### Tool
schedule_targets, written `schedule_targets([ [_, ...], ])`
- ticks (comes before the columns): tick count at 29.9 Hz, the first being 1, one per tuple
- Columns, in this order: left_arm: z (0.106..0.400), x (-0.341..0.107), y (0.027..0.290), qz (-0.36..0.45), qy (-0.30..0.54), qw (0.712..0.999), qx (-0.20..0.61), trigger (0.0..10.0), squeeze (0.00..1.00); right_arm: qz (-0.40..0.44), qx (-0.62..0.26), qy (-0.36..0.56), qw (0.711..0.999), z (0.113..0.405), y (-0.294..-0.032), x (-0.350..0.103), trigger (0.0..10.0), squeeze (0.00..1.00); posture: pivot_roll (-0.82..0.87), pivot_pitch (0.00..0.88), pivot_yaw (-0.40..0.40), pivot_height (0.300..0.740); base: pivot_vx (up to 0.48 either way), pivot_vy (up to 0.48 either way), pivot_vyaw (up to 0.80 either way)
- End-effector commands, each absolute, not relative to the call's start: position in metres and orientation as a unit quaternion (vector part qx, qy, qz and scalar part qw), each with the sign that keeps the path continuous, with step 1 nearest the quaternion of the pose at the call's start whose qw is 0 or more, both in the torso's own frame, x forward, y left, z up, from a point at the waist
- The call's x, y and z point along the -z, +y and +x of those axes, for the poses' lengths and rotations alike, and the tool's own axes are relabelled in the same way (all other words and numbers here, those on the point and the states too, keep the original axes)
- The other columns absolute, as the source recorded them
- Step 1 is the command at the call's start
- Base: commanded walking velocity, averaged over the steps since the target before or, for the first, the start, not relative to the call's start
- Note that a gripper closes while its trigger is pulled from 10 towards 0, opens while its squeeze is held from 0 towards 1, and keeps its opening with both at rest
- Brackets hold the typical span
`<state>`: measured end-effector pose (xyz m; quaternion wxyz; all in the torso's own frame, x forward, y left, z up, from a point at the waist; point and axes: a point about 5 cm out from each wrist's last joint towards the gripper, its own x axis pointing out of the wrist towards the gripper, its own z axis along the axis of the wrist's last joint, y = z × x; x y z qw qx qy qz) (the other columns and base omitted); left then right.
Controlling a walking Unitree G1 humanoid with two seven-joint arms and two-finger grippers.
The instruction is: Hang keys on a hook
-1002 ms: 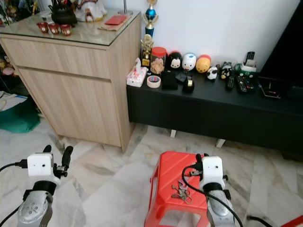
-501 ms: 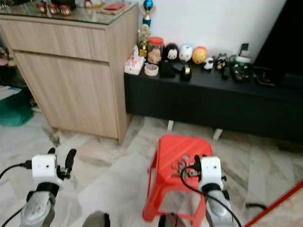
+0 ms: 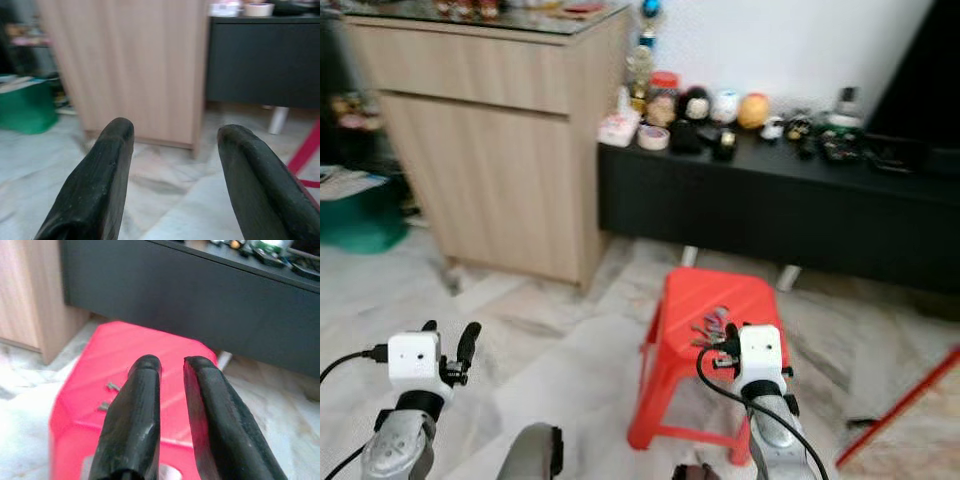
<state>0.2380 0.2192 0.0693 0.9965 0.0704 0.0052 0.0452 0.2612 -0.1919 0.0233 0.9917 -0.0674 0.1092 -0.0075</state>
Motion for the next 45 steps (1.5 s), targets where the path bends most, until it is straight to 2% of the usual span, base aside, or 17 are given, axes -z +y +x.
schedule_targets([
  [1,0.24,-0.07,0.214,0.064,0.005,0.997,-0.035,10.0,0.0,-0.067,0.014,0.108,0.992,0.262,-0.196,-0.025,10.0,0.0,0.12,0.0,-0.084,0.622,0.0,0.0,0.0],
  [7,0.24,-0.069,0.213,0.064,0.006,0.998,-0.029,10.0,0.0,-0.065,0.02,0.11,0.992,0.262,-0.196,-0.025,10.0,0.0,0.11,0.0,-0.085,0.622,0.148,0.0,0.0],
  [32,0.242,-0.07,0.213,0.065,0.006,0.998,-0.027,10.0,0.0,-0.075,0.019,0.118,0.99,0.266,-0.195,-0.025,10.0,0.0,0.12,0.0,-0.095,0.622,0.376,0.0,0.0],
  [39,0.243,-0.068,0.214,0.069,0.011,0.997,-0.032,10.0,0.0,-0.076,-0.026,0.141,0.987,0.264,-0.186,-0.019,10.0,0.0,0.11,0.0,-0.094,0.622,0.321,0.0,0.0],
  [45,0.244,-0.068,0.213,0.065,0.008,0.997,-0.035,10.0,0.0,-0.082,-0.042,0.149,0.985,0.262,-0.186,-0.018,10.0,0.0,0.1,0.0,-0.088,0.622,0.0,0.0,0.0],
])
